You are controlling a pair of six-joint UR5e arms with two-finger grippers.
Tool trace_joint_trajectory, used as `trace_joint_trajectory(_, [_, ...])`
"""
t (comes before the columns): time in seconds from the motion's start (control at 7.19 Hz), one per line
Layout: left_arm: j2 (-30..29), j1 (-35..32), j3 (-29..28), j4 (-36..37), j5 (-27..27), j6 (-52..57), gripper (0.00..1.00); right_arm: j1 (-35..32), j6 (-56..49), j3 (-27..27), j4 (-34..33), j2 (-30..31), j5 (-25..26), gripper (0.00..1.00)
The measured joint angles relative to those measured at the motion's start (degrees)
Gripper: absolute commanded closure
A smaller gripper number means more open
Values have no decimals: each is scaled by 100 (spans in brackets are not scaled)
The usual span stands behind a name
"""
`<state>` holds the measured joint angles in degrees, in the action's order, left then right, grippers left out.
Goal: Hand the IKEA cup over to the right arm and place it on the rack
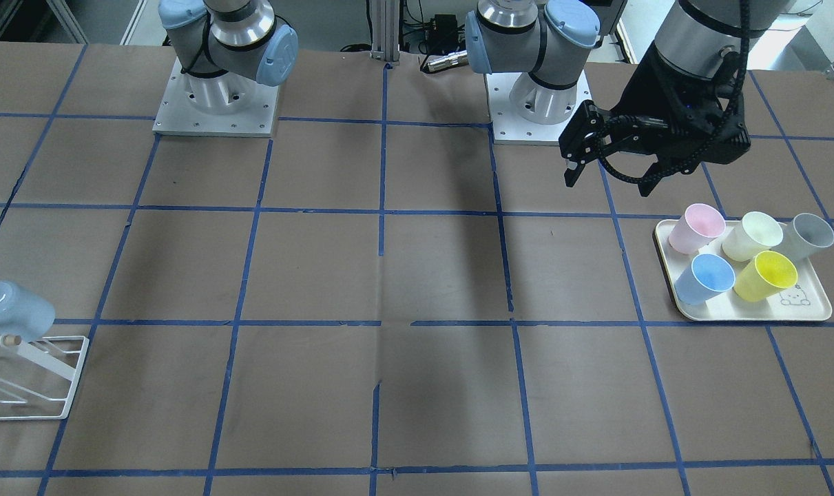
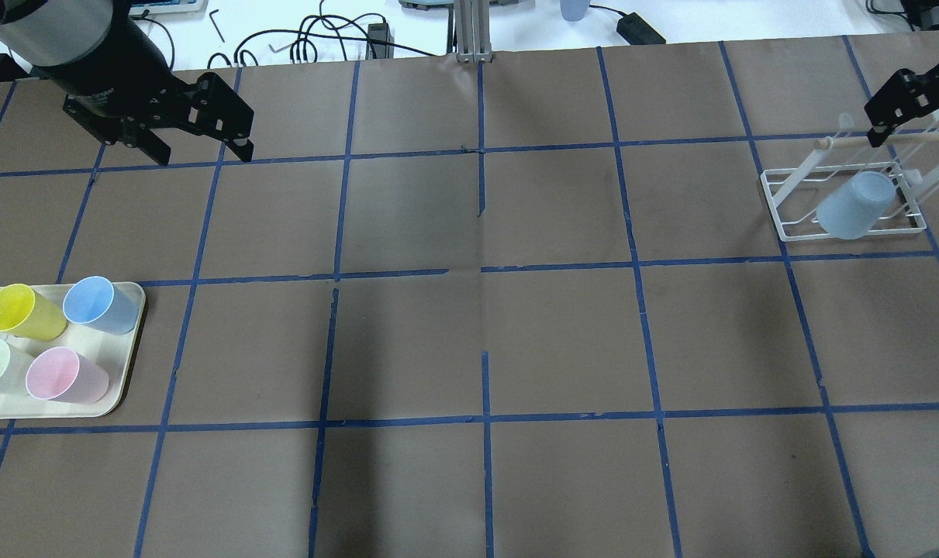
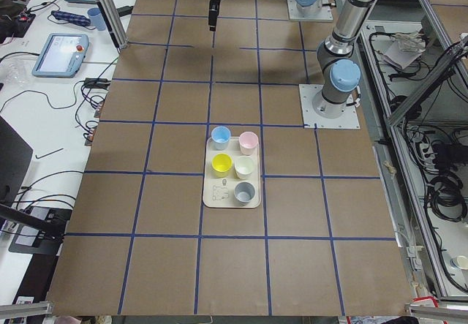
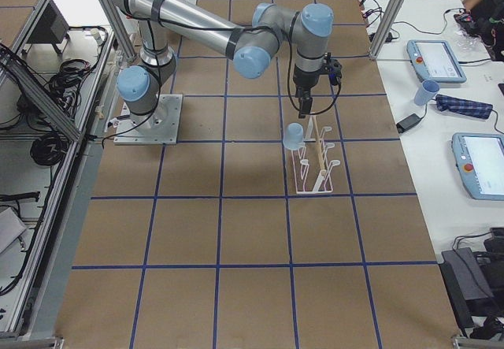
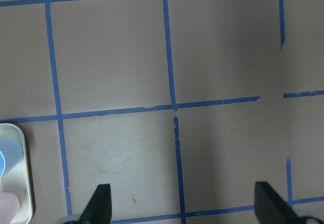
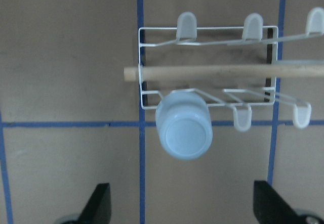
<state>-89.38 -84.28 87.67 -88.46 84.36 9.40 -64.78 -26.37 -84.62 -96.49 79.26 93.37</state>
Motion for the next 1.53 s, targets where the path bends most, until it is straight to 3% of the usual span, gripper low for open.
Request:
trace_joint_trajectory(0.28, [12,6,-5,-119,17,-18,0,-2,21,174,958,641,-3,0])
trace_joint_trajectory(0.56, [-25,-27,-80,-327,492,-141,0,-32,103,124,1478,1211,-17,0])
trace_joint_trajectory(0.83, [-90,-149,-112,-330,712,-403,0,-446,341,181,1572,1300,-42,0])
trace_joint_trajectory(1.53, [-66,-226,-127,-278,620,-245,0,-2246,1409,275,1619,1200,-409,0])
